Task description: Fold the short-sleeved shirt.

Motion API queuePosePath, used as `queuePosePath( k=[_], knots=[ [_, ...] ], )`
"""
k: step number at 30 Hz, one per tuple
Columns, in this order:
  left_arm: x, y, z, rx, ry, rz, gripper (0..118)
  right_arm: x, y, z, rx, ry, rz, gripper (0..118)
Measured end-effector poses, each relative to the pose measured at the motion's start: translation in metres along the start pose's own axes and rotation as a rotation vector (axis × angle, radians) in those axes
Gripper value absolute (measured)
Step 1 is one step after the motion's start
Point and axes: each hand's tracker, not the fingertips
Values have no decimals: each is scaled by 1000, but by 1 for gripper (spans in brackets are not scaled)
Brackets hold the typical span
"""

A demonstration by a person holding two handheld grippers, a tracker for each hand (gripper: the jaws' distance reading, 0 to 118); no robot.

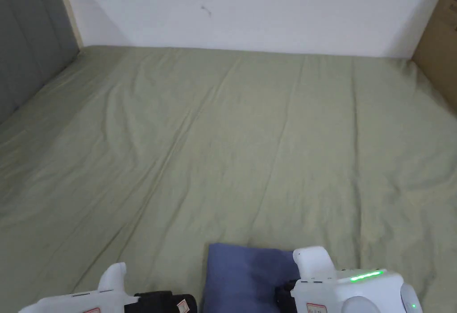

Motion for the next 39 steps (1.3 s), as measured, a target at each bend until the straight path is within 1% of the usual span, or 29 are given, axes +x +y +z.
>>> queuePosePath(
  k=[1,3,4,5,6,7,11,13,15,17,20,22,23,24,25,26,27,29,31,32,34,36,39],
  knots=[
    [-1,2,-4,-17,-13,6,10,1,1,0,-2,2,-3,0],
    [-1,7,-14,-37,-33,5,48,2,0,2,-2,9,-16,0],
    [-2,9,-19,-43,-34,4,71,3,0,1,-1,9,-18,0],
    [-2,12,-24,-52,-52,8,96,3,-2,2,1,12,-22,0],
    [-3,15,-29,-57,-64,21,108,4,-3,2,1,15,-29,0],
    [-3,16,-35,-63,-78,34,111,5,-3,2,1,19,-39,0],
    [-11,28,-57,-77,-130,42,111,7,-3,3,2,29,-59,0],
    [-17,30,-70,-131,-152,90,111,7,-3,3,2,31,-65,0],
    [-23,32,-84,-169,-157,69,111,7,-3,3,1,32,-70,0],
    [-22,37,-91,-177,-206,70,111,7,-3,3,-1,34,-75,0],
    [-22,38,-107,-154,-254,118,111,12,-2,2,-7,56,-128,0],
    [-20,38,-117,-202,-268,90,109,16,-2,2,-6,69,-143,0],
    [-16,37,-120,-206,-270,70,102,17,-2,2,-6,72,-148,0],
    [-14,35,-121,-207,-254,54,85,17,-3,3,-5,76,-157,0],
    [-12,35,-123,-219,-223,31,56,18,-3,4,-3,78,-162,0],
    [-13,34,-127,-246,-126,-15,30,19,-2,5,-3,83,-172,0],
    [-18,33,-127,-248,-80,-27,30,21,-2,6,-4,88,-196,0],
    [-24,34,-122,-255,-162,40,29,24,-1,8,1,123,-250,0],
    [-13,35,-117,-239,-186,84,29,26,0,12,16,137,-257,0],
    [-15,40,-111,-245,-141,-18,29,25,2,14,20,136,-257,0],
    [-13,47,-102,-250,-134,-14,29,22,6,20,39,128,-242,0],
    [-13,60,-84,-251,-103,-51,29,20,9,25,58,125,-225,0],
    [-21,89,-47,-236,5,-96,29,20,11,31,77,123,-221,0]
  ],
)
